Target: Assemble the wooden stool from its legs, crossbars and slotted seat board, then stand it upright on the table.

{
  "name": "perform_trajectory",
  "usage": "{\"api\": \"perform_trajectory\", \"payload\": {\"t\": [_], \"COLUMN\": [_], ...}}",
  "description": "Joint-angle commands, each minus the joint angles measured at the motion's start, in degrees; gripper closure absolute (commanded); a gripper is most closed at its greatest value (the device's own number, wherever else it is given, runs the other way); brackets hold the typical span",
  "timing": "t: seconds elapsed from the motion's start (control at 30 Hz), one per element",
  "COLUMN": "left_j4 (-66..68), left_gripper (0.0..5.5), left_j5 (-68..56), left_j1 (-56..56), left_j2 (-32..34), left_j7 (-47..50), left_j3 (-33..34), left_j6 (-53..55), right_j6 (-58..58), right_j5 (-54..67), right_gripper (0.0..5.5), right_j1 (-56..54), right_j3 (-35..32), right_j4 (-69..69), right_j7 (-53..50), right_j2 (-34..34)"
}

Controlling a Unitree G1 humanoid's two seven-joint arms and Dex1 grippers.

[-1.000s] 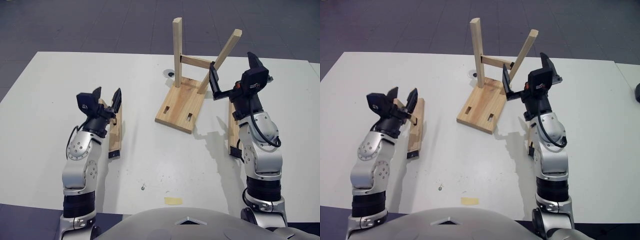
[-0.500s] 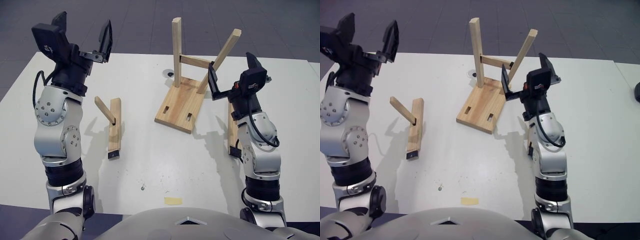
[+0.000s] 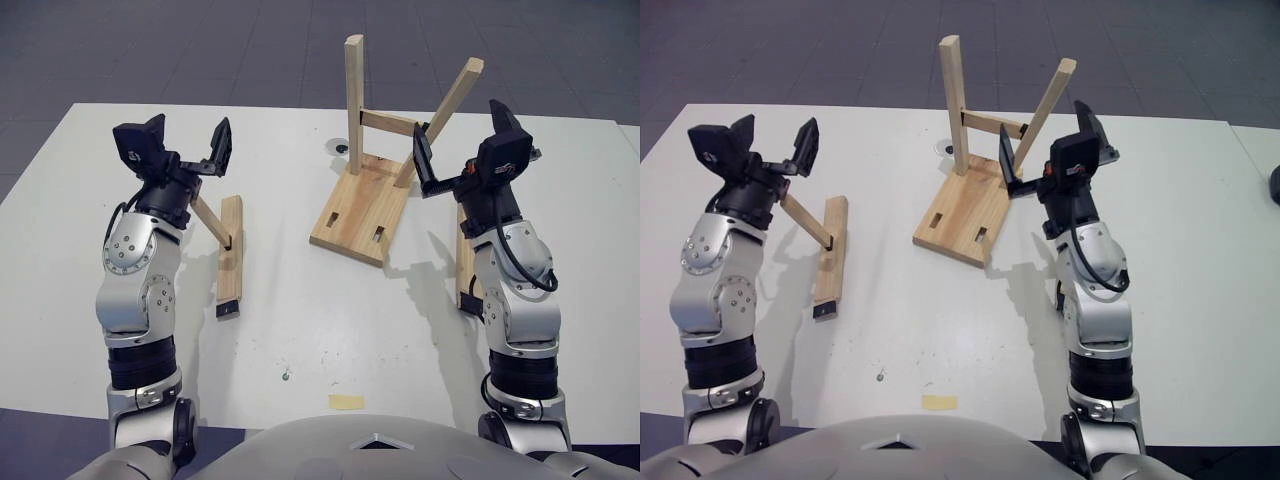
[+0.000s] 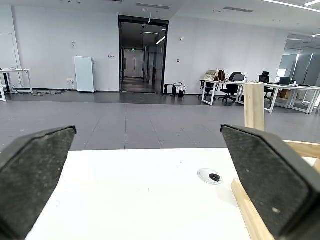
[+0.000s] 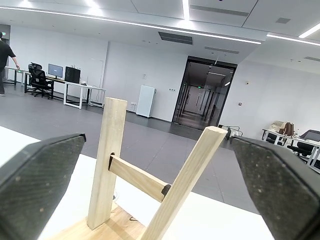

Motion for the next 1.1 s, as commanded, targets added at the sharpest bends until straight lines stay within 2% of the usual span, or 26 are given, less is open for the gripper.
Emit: {"api": "perform_trajectory", "payload": {"t": [0.03, 0.23, 0.43, 0.6, 0.87, 1.1], "left_j4": [-1.4, -0.5, 12.5, 15.5, 8.8, -3.4], "left_gripper": [0.12, 0.12, 0.12, 0.12, 0.12, 0.12], "left_j5": [-0.2, -0.2, 2.4, 2.7, -2.4, -8.0], "left_j1": [-4.4, -5.1, 2.1, 0.3, -4.6, -10.0], "left_j2": [1.9, 2.2, -2.9, -1.5, -1.4, 2.0], "left_j7": [0.3, -0.2, -3.2, -2.7, -0.9, 4.2], "left_j3": [1.5, 1.9, -4.6, -2.1, 1.2, 4.0], "left_j6": [0.6, 0.7, -0.7, -2.7, 0.9, 12.2], "right_j6": [0.4, 1.1, 0.9, 1.1, 0.6, -0.2], "right_j5": [0.4, 1.2, 0.9, 0.9, 0.3, -0.1], "right_gripper": [0.1, 0.1, 0.1, 0.1, 0.1, 0.1], "right_j1": [-0.9, -1.7, 0.5, 0.9, 1.8, 1.4], "right_j3": [-0.2, -0.6, 0.1, 0.4, 1.2, 1.6], "right_j4": [-0.3, -1.5, -1.1, -1.3, -1.6, -1.0], "right_j7": [0.3, -0.2, 0.0, -0.3, -0.8, -0.7], "right_j2": [0.0, 0.5, 1.0, 1.6, 2.3, 2.6]}}
